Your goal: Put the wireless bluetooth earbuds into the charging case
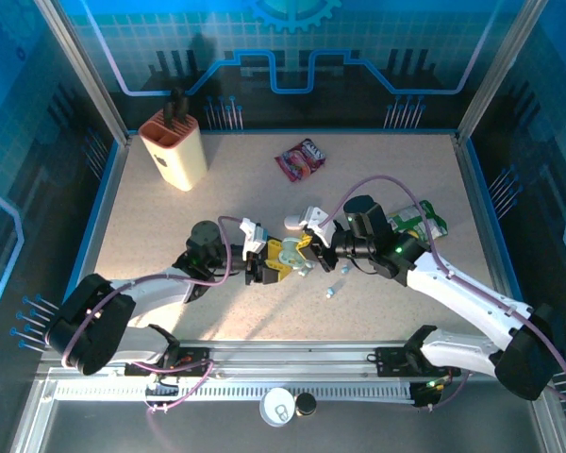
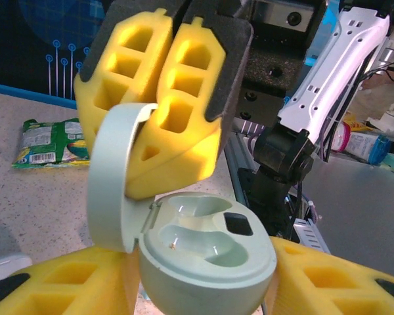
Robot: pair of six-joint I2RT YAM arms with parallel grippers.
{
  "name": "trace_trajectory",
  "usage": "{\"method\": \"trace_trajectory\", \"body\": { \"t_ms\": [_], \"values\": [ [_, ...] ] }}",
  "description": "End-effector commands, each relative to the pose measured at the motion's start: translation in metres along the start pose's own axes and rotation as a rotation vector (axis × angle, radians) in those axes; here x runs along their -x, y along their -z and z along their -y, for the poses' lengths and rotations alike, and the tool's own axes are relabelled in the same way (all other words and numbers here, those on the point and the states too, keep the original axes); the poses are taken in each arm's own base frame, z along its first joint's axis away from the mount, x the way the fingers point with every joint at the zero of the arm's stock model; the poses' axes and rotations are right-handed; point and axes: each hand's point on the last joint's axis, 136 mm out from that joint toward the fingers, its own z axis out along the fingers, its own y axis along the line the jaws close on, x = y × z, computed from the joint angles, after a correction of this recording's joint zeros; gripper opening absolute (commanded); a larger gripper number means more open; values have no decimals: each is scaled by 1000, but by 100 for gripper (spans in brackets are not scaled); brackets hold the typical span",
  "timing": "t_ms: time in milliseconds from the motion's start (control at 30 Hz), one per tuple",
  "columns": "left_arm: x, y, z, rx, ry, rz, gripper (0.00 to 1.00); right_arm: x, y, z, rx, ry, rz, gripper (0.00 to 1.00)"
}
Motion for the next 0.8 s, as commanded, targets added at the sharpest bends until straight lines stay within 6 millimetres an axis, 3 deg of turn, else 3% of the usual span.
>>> {"method": "trace_trajectory", "body": {
  "t_ms": [0,300,467,567,667,767],
  "values": [
    [5,-2,-2,-2,-9,10,44,18,2,-8,40,25,48,0],
    [5,-1,-3,4,-19,12,36,21,2,-4,21,8,57,2],
    [4,0,-8,24,-13,19,36,29,11,0,-2,-23,101,39],
    [5,3,-14,53,-4,37,36,41,22,4,-19,-54,155,54],
    [7,6,-21,78,1,57,36,43,32,9,-32,-100,210,63],
    [9,10,-26,101,1,81,36,46,50,27,-88,-180,302,65]
  ]
}}
